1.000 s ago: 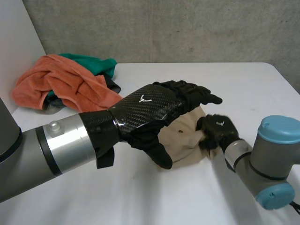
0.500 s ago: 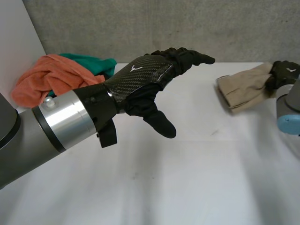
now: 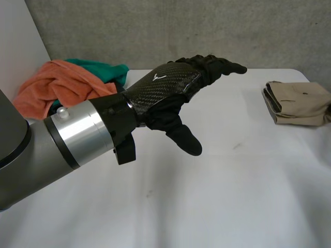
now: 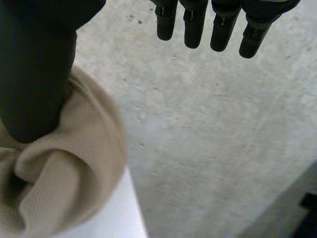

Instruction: Fold the laundry.

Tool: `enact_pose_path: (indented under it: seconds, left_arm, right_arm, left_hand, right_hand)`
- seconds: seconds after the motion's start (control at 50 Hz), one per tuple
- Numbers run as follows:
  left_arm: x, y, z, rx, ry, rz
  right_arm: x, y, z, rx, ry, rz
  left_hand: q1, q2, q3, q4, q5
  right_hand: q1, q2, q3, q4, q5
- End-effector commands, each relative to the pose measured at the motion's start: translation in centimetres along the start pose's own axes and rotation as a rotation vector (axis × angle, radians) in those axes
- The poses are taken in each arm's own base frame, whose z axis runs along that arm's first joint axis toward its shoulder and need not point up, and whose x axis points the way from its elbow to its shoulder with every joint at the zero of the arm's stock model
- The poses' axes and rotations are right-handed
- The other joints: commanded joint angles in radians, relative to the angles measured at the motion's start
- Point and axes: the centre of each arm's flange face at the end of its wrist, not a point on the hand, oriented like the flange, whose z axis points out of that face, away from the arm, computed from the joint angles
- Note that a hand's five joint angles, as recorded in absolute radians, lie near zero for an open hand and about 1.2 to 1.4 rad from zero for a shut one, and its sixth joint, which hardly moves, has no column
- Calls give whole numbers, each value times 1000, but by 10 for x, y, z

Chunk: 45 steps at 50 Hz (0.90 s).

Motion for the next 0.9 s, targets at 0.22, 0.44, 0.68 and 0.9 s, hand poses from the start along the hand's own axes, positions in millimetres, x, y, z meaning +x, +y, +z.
enact_pose_path:
  seconds: [0.22, 0.44, 0.68, 0.9]
  left_arm:
    - [-78, -51, -25, 194, -421, 114]
    - [-240, -34, -41, 32, -835, 408]
    - [-396, 81, -46, -80, -870, 617]
    - [-422, 91, -49, -39, -995, 710]
  right_arm:
    - [-45, -149, -136, 606, -238, -8]
    - [-103, -127, -259, 509, -675, -132]
    - [-113, -55, -309, 115, -809, -331]
    - [-104, -54, -306, 127, -773, -310]
  left_hand:
    - [16, -11, 9, -17, -49]
    - [16, -11, 9, -17, -49]
    - [16, -11, 9, -17, -49]
    - [1238, 1211, 1231, 1205, 1173]
  right_hand:
    - [-53, -33, -33, -33, -49]
    - [-53, -33, -33, -33, -49]
    - [-53, -33, -33, -33, -49]
    - [-53, -33, -33, -33, -49]
